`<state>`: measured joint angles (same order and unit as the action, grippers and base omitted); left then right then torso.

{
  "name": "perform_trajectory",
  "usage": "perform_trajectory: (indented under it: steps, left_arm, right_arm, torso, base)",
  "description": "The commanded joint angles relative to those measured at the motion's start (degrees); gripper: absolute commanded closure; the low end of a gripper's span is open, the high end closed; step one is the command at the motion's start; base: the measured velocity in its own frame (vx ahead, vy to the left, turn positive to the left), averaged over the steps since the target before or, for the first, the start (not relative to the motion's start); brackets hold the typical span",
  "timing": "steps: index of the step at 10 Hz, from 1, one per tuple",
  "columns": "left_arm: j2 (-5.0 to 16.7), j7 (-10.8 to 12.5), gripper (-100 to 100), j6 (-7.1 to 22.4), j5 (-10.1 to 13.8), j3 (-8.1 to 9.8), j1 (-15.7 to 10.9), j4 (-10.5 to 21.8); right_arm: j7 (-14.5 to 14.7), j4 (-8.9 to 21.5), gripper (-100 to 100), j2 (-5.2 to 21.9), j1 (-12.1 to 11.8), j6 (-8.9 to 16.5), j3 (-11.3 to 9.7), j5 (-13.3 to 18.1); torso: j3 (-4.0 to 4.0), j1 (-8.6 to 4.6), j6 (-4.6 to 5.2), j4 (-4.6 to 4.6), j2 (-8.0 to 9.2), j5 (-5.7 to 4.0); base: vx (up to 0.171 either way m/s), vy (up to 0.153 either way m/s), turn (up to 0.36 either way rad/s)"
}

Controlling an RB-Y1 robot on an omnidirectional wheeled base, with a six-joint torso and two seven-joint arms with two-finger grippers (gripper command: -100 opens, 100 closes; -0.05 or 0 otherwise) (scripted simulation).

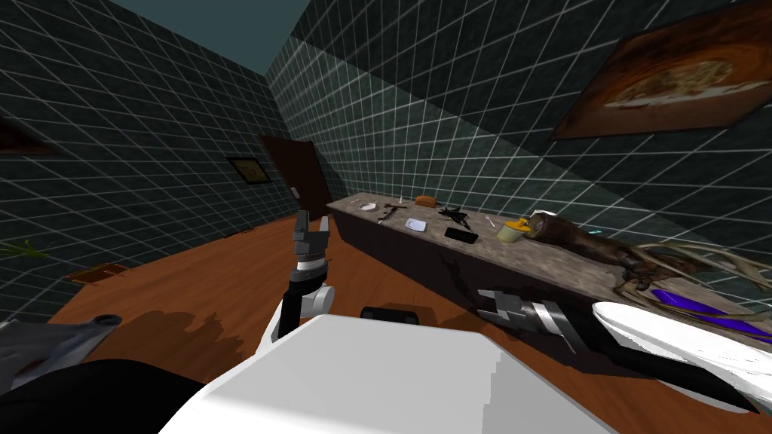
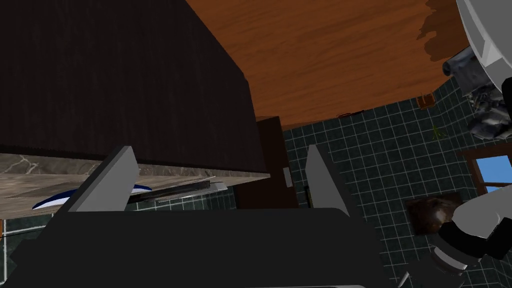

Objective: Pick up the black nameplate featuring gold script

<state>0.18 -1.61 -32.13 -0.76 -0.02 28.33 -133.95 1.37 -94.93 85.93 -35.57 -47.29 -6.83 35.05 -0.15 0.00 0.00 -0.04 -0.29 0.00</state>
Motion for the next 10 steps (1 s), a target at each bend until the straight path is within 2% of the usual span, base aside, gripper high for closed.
perform_trajectory:
  steps: [1,2,3,4,5,6,7,10]
  left_arm:
    - [0.0,0.0,0,0.0,0.0,0.00,0.0,0.0]
    - [0.0,0.0,0,0.0,0.0,0.00,0.0,0.0]
    - [0.0,0.0,0,0.0,0.0,0.00,0.0,0.0]
    - [0.0,0.0,0,0.0,0.0,0.01,0.0,0.0]
    - [0.0,0.0,0,0.0,0.0,0.00,0.0,0.0]
    - [0.0,0.0,0,0.0,0.0,0.01,0.0,0.0]
    - [0.0,0.0,0,0.0,0.0,0.00,0.0,0.0]
    - [0.0,0.0,0,0.0,0.0,0.01,0.0,0.0]
  right_arm:
    - [0.1,0.8,-100,2.5,-0.4,0.0,0.2,0.5]
    - [0.1,2.6,-100,4.5,-0.9,-0.2,0.5,1.5]
    - [0.1,2.6,-100,5.8,-0.9,-0.2,0.5,1.5]
    - [0.2,4.4,-100,7.4,-1.3,-0.3,0.9,2.4]
    - [0.2,4.4,-100,8.9,-1.3,-0.3,0.9,2.4]
    - [0.2,6.1,-100,10.5,-1.8,-0.4,1.2,3.2]
    - [0.2,6.1,-100,11.8,-1.8,-0.4,1.2,3.2]
    - [0.4,9.4,-100,16.5,-2.9,-0.2,1.9,4.7]
  torso:
    - [0.00,0.00,0.00,0.00,0.00,0.00]
    - [-0.02,-0.02,0.04,-0.01,-0.03,0.00]
    - [-0.10,0.02,0.01,-0.04,-0.18,0.00]
    - [-0.11,-0.02,0.03,-0.05,-0.16,-0.01]
    - [-0.10,-0.06,0.01,-0.04,-0.16,-0.01]
    - [-0.08,-0.08,0.05,-0.04,-0.13,-0.02]
    - [-0.15,-0.06,0.00,-0.06,-0.25,-0.02]
    - [-0.18,-0.05,0.04,-0.08,-0.27,-0.03]
  base:
    - [0.085,0.013,0.096]
    - [0.130,0.028,0.157]
    - [0.113,0.010,0.094]
    - [0.110,-0.001,0.175]
    - [0.102,-0.011,0.070]
    - [0.144,-0.002,0.154]
    - [0.137,-0.002,0.087]
    - [0.147,-0.009,0.117]
